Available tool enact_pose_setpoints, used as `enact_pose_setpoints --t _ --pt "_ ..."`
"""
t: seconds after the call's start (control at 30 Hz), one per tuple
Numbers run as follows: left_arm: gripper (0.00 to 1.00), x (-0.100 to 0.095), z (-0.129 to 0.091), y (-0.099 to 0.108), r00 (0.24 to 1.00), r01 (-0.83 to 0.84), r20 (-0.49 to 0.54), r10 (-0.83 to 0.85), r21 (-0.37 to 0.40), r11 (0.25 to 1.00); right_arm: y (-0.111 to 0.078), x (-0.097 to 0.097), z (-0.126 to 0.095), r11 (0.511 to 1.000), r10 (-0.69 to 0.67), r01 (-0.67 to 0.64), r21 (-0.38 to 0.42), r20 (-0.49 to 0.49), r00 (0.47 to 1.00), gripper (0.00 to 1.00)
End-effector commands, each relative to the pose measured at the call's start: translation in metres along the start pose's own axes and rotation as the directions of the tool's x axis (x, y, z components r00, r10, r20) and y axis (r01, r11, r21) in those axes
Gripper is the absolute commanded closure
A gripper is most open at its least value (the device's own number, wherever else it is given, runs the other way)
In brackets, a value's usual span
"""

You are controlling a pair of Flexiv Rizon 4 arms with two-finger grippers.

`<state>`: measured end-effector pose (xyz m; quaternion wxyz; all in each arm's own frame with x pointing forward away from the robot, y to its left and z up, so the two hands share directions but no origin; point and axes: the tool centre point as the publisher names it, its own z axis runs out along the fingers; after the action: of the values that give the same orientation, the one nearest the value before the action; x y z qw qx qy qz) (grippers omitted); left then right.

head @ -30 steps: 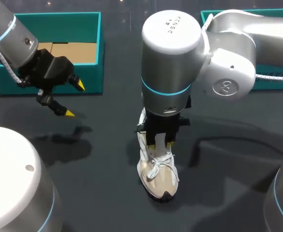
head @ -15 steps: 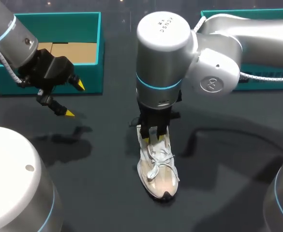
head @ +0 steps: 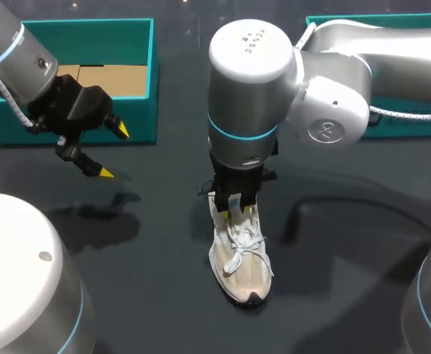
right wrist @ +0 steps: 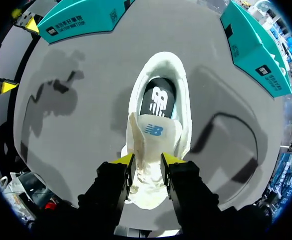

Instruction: Take the shoe out of the shoebox, open the shoe tongue, remove and reinsert the insole, then place the shoe into the shoebox

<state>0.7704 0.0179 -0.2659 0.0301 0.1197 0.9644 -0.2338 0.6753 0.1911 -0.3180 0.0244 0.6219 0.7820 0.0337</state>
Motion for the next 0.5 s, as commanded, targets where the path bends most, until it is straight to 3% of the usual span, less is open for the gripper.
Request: enact_pose_setpoints --t 0.03,0.5 --pt "0.00 0.001 0.000 0.000 1.000 0.000 0.002 0.000 -0.003 1.000 -0.005 -0.009 -0.006 1.000 0.012 -0.011 -0.012 0.012 1.000 0.66" --pt "0.00 0.001 0.000 0.000 1.000 0.000 0.002 0.000 -0.003 1.000 0.009 -0.018 0.031 0.999 -0.003 0.004 0.046 -0.020 1.000 0.69"
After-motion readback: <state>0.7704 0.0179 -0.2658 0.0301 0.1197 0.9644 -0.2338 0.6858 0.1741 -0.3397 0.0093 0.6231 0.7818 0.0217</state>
